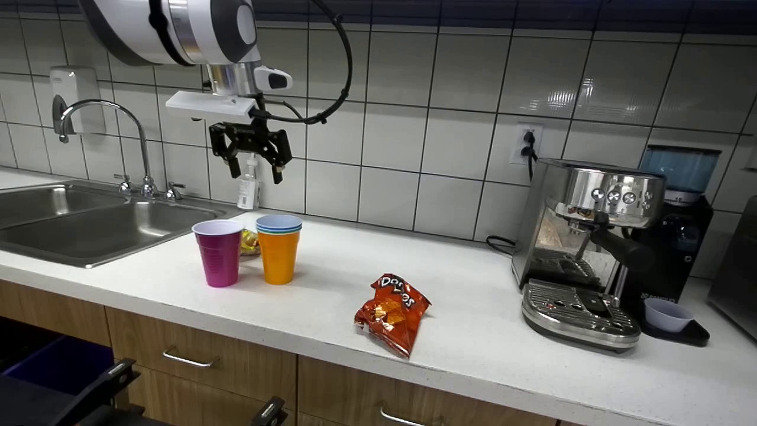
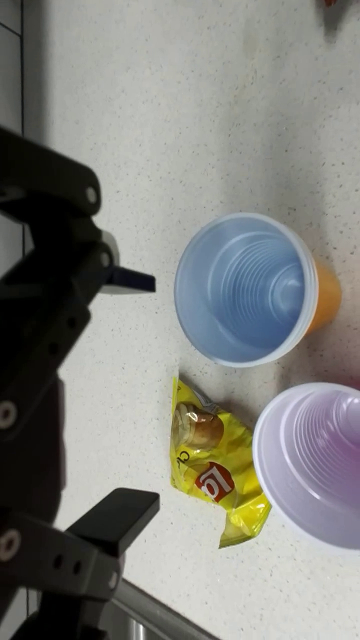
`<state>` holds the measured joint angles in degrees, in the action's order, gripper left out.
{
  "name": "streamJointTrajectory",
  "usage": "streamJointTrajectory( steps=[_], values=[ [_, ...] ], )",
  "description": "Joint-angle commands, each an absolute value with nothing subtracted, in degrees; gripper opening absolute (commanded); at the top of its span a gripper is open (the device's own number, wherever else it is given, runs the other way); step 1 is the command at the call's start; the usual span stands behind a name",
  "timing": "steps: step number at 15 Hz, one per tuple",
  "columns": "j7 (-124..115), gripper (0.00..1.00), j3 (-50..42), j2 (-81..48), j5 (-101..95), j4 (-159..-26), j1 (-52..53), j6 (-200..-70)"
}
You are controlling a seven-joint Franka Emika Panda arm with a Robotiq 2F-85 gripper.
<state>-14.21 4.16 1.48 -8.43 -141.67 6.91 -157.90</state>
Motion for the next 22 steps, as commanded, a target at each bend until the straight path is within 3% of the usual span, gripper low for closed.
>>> streamJointTrajectory(
  steps=[1,22],
  values=[
    [-16.88,1.0,5.89,2.16,-13.4,-141.79,6.72,-156.56],
    [-20.05,1.0,9.77,-3.69,-16.09,-143.41,11.33,-159.41]
  ],
)
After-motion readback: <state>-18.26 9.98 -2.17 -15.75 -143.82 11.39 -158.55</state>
